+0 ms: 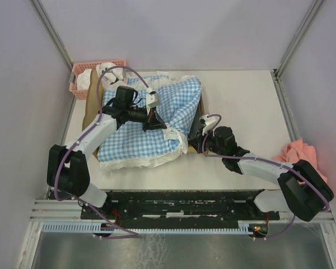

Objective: Set up the pet bed
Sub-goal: Cross the ropes on the bed frame.

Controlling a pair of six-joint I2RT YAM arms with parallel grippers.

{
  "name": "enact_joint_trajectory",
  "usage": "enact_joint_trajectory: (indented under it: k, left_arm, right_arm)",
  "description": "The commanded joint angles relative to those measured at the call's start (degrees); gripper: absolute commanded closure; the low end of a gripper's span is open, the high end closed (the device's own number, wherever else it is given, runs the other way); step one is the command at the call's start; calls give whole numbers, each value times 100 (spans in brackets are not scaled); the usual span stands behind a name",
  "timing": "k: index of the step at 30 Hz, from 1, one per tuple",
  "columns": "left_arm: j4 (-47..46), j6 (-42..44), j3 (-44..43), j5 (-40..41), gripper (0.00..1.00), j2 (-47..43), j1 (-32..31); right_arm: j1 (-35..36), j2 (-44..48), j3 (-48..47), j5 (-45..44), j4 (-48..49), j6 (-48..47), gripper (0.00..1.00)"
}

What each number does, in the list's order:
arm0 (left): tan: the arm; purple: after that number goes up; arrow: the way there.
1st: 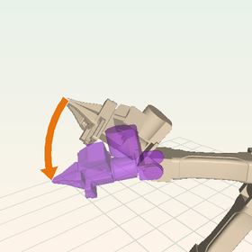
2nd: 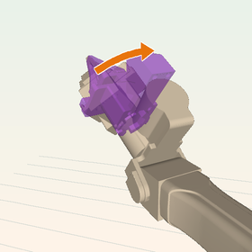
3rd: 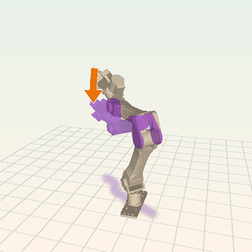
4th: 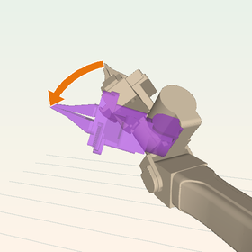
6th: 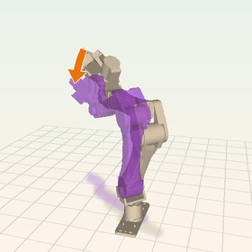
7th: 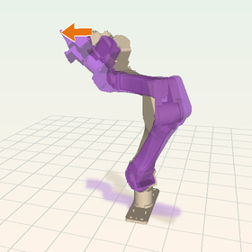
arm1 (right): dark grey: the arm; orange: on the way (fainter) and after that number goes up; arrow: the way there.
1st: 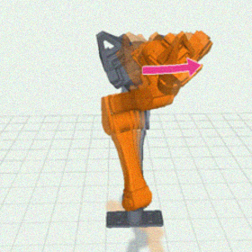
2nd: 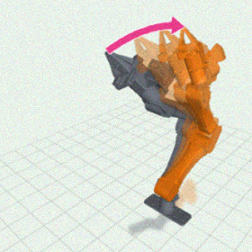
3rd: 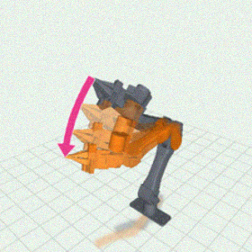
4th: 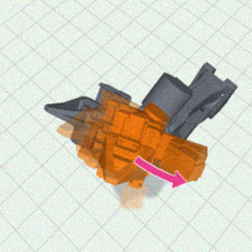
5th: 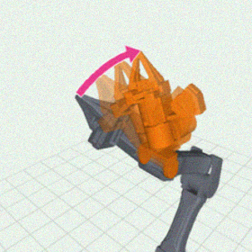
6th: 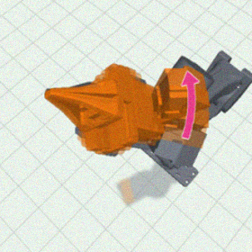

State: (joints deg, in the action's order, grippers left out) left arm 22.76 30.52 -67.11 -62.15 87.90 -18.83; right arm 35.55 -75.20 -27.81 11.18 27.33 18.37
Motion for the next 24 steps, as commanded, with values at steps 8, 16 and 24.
enact_joint_trajectory:
  k: [8,16,24]
  left_arm:
    - [-666,-664,267,188,97,-396,-176]
    - [-1462,-1266,563,813,97,-579,-688]
    - [-2221,-1793,775,1198,97,-563,-1083]
  right_arm:
    - [6,975,-575,-541,-2279,28,63]
    - [9,1951,-582,-1077,-3626,786,53]
    - [11,2554,-631,-1663,-4317,1372,45]
